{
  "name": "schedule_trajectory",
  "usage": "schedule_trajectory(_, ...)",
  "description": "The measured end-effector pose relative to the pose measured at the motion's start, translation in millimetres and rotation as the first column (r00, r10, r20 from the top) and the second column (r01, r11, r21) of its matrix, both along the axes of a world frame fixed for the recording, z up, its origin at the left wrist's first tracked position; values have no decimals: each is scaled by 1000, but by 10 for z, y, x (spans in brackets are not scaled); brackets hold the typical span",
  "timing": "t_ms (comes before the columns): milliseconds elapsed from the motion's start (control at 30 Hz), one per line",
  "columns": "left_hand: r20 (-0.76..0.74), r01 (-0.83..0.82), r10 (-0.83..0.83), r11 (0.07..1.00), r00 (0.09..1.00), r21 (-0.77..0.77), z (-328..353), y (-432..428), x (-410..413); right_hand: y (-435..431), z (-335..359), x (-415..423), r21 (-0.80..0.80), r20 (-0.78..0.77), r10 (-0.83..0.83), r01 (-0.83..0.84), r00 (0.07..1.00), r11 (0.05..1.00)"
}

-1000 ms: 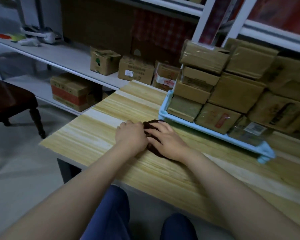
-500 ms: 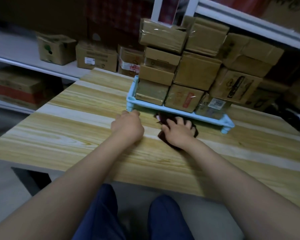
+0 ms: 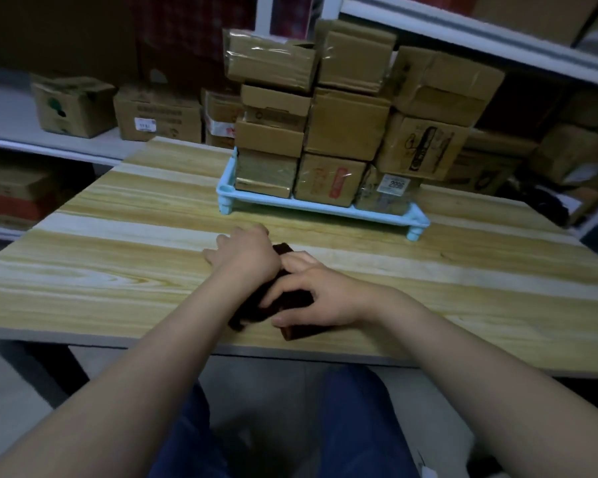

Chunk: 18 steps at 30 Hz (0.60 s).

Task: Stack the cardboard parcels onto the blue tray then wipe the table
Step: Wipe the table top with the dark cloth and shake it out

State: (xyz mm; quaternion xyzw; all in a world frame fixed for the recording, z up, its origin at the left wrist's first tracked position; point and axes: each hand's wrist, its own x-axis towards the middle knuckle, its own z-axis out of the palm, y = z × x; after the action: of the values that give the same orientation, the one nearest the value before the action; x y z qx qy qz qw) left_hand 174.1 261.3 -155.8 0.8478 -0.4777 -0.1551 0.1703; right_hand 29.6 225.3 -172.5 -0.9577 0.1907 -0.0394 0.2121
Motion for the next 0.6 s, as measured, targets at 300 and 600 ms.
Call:
schedule_trajectory(300, 27, 253, -254, 966, 967, 47, -26, -269, -877, -311, -124, -1423, -238, 9, -673, 655, 740, 717)
schedule_trajectory(600, 43, 196, -200, 977, 979, 87, 21, -501, -936, -666, -118, -773, -260, -125, -523, 481, 843, 837)
